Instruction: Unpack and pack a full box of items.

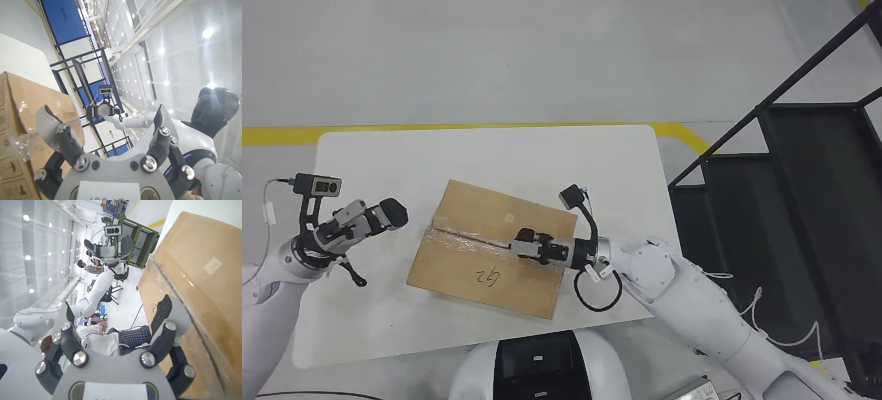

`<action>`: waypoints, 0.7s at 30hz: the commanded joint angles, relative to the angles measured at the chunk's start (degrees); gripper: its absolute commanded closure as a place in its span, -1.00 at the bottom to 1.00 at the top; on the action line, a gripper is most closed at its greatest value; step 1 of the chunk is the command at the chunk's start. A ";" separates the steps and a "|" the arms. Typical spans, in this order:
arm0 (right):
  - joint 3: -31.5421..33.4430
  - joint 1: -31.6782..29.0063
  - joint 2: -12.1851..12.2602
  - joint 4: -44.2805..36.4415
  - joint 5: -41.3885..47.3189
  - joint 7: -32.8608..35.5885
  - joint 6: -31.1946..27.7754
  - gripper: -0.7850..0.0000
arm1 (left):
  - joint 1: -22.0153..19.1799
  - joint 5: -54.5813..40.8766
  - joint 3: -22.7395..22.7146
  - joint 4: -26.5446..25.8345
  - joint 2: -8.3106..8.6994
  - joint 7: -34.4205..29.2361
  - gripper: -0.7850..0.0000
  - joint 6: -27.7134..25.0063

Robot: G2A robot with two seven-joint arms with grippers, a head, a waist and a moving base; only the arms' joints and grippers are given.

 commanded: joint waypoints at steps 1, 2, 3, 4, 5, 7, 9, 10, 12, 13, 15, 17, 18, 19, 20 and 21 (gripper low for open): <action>-3.77 3.78 -1.58 3.96 0.86 -0.52 -0.18 -1.00 | 1.07 -0.74 -1.07 0.99 -0.12 0.88 -1.00 -0.85; -5.48 5.26 -2.43 5.65 1.20 -0.80 -0.21 -1.00 | 1.71 -1.54 -1.71 1.49 -0.19 1.25 -1.00 -1.22; -7.06 6.61 -3.24 7.33 1.55 -0.89 -0.27 -1.00 | 2.37 -2.40 -2.36 2.00 -0.26 1.54 -1.00 -1.52; -8.43 7.82 -4.03 8.92 1.94 -1.06 -0.36 -1.00 | 3.01 -3.36 -3.03 2.40 -0.33 1.77 -1.00 -1.74; -9.61 8.94 -4.76 10.48 2.10 -1.31 -0.41 -1.00 | 3.64 -4.41 -3.70 2.78 -0.42 1.93 -1.00 -1.90; -11.55 10.76 -6.12 13.14 2.54 -1.70 -0.75 -1.00 | 4.79 -6.07 -5.02 3.44 -0.60 2.18 -1.00 -2.15; -12.89 12.46 -7.42 16.13 2.68 -2.57 -1.38 -1.00 | 6.03 -7.77 -6.27 3.57 -0.88 2.28 -1.00 -2.26; -13.36 13.09 -7.93 17.39 2.66 -2.86 -1.50 -1.00 | 6.51 -8.21 -6.75 3.52 -1.01 2.27 -1.00 -2.24; -14.11 14.04 -8.78 19.23 3.00 -3.10 -1.74 -1.00 | 7.20 -8.48 -7.45 3.30 -1.20 2.05 -1.00 -2.03; -14.54 14.50 -9.30 20.15 3.66 -3.07 -1.91 -1.00 | 7.55 -8.47 -7.86 3.13 -1.32 1.96 -1.00 -1.94; -15.31 15.58 -10.31 21.29 4.22 -2.97 -2.67 -1.00 | 8.26 -8.31 -8.55 2.75 -1.56 1.79 -1.00 -1.77; -16.03 16.66 -11.27 21.88 4.41 -2.70 -3.60 -1.00 | 8.89 -7.96 -9.16 2.22 -1.80 1.51 -1.00 -1.49; -16.37 17.28 -11.73 22.18 4.25 -2.59 -3.84 -1.00 | 9.22 -7.81 -9.39 1.95 -1.92 1.27 -1.00 -1.24; -16.75 17.84 -12.21 22.41 4.16 -2.45 -3.88 -1.00 | 9.50 -7.62 -9.64 1.65 -2.04 1.03 -1.00 -1.01; -17.11 18.41 -12.69 22.74 4.06 -2.38 -3.82 -1.00 | 9.77 -7.44 -9.91 1.42 -2.16 0.85 -1.00 -0.83; -17.41 18.96 -13.18 23.24 4.10 -2.46 -3.65 -1.00 | 10.03 -7.34 -10.12 1.17 -2.29 0.66 -1.00 -0.64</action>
